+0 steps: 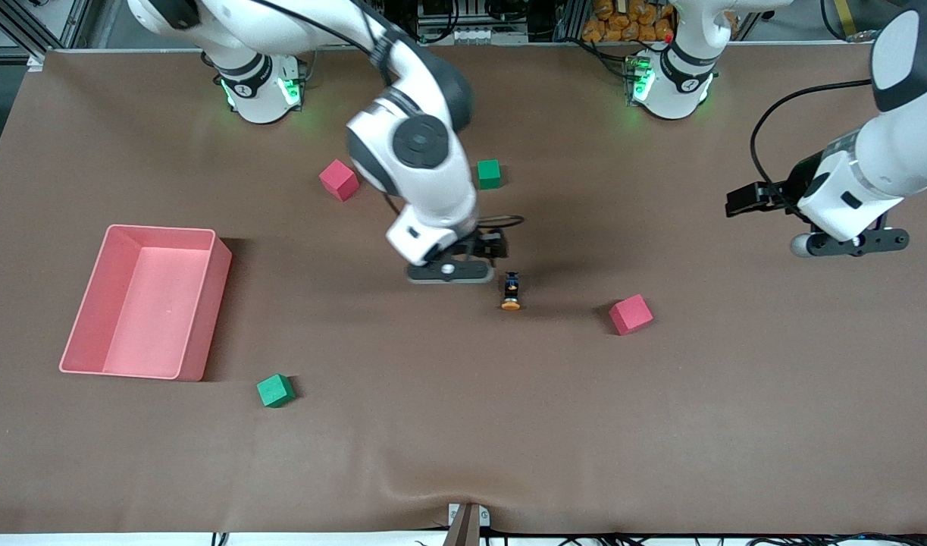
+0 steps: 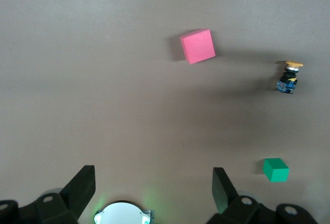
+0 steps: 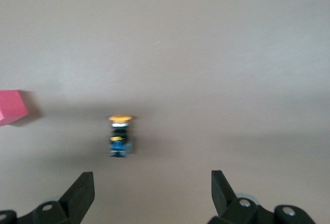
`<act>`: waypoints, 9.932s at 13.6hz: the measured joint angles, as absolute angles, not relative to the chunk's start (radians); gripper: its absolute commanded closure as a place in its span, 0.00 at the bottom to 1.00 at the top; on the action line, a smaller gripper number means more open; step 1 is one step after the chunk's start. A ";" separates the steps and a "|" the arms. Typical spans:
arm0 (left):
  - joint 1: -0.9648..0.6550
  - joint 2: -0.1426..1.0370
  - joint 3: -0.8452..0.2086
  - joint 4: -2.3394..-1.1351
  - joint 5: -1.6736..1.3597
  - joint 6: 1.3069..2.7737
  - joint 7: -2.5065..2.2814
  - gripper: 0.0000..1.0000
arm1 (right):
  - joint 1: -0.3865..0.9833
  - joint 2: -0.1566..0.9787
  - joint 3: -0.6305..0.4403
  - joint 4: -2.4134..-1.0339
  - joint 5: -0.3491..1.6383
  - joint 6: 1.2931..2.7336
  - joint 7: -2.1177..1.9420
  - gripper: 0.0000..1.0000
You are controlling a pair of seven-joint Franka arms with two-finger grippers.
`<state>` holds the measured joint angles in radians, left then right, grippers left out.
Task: Place and upright button with both arms
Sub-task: 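Set the button down, release it, and withdraw the right gripper, then reach the left gripper to the lying button and grasp it, then lift the button and turn it upright with the left gripper, then lower the upright button onto the table and open the left gripper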
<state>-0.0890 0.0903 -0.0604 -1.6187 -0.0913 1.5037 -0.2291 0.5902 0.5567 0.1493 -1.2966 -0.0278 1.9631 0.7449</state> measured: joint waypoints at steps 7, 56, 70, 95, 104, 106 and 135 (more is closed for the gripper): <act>-0.143 0.112 -0.064 -1.621 -0.092 1.504 -0.297 0.00 | 0.259 0.147 0.143 -1.513 -0.028 1.720 0.252 0.00; -0.578 0.874 -0.077 -1.346 -0.167 2.006 -0.568 0.26 | 0.026 -0.047 -0.077 -1.469 0.003 1.367 0.068 0.00; -0.591 0.885 -0.074 -1.331 -0.167 2.007 -0.583 1.00 | 0.012 -0.047 -0.086 -1.469 0.007 1.367 0.069 0.00; -0.916 0.825 -0.067 -1.270 0.552 2.034 -1.536 1.00 | 0.012 -0.045 -0.085 -1.472 0.010 1.385 0.069 0.00; -0.983 0.946 -0.068 -1.288 1.081 2.102 -1.782 1.00 | 0.012 -0.045 -0.085 -1.472 0.010 1.385 0.069 0.00; -0.985 0.973 -0.068 -1.288 1.187 2.120 -1.813 1.00 | 0.012 -0.045 -0.085 -1.472 0.010 1.385 0.069 0.00; -1.059 1.044 -0.069 -1.299 1.418 2.141 -2.250 0.00 | 0.012 -0.045 -0.086 -1.472 0.010 1.385 0.069 0.00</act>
<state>-1.0591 1.0439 -0.0686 -1.2993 1.4180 2.1406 -2.2498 0.0117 -0.0448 -0.0856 -1.4721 0.0097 1.3847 0.0691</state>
